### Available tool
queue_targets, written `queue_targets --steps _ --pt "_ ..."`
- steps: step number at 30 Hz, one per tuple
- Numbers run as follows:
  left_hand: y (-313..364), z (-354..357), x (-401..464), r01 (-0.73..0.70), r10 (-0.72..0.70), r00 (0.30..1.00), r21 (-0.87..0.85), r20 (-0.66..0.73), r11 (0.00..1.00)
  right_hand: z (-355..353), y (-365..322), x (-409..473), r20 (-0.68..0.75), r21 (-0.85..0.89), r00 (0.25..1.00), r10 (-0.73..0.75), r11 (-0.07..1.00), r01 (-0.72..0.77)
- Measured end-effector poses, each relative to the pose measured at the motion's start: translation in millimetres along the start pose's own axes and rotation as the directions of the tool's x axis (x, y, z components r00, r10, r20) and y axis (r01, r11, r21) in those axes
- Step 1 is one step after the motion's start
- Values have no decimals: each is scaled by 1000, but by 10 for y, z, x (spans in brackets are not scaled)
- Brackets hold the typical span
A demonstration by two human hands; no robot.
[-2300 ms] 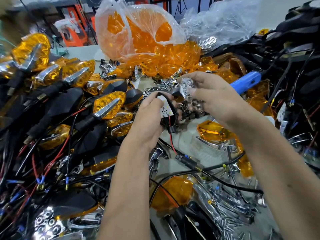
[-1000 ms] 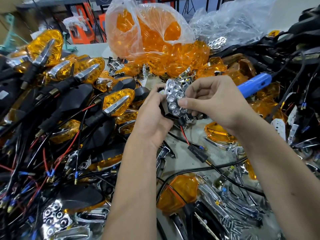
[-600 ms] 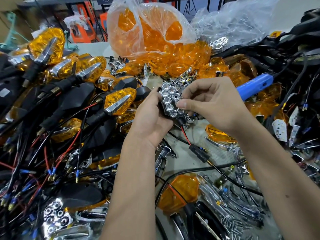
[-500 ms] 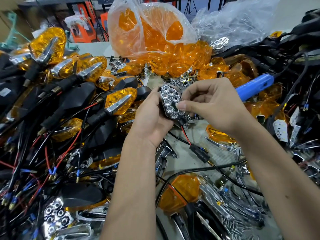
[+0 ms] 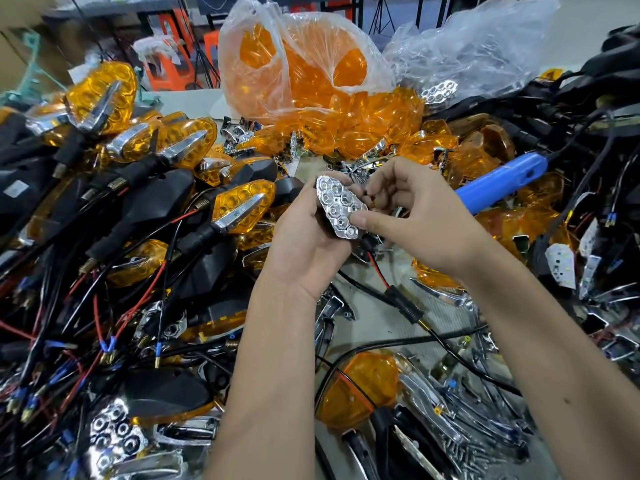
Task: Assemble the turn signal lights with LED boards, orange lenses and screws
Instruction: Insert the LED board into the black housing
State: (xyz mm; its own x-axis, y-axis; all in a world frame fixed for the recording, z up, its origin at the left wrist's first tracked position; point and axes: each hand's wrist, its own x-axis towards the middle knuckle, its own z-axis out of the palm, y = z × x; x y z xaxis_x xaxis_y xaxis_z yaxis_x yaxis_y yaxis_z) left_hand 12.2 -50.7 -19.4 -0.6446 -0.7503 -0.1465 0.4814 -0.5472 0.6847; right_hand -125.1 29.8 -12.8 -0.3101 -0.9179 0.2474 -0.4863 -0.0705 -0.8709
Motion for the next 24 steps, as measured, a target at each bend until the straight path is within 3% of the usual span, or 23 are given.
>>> queue_targets --steps 6,9,18,21,24 --pt "-4 80 -18 -150 148 986 19 78 988 10 -14 -4 161 265 958 238 925 -274" --pt "-8 105 -28 -192 189 979 41 75 981 29 -58 -19 180 302 965 190 923 -238" --pt "-6 162 -24 -129 128 991 38 31 991 26 -106 -1 153 323 970 189 918 -230" --pt "-17 176 -17 -137 137 991 36 0 990 52 -95 6 124 276 969 215 930 -242" --pt "-34 149 -7 -132 134 990 55 -31 990 77 -72 18 -9 -32 999 44 999 -44"
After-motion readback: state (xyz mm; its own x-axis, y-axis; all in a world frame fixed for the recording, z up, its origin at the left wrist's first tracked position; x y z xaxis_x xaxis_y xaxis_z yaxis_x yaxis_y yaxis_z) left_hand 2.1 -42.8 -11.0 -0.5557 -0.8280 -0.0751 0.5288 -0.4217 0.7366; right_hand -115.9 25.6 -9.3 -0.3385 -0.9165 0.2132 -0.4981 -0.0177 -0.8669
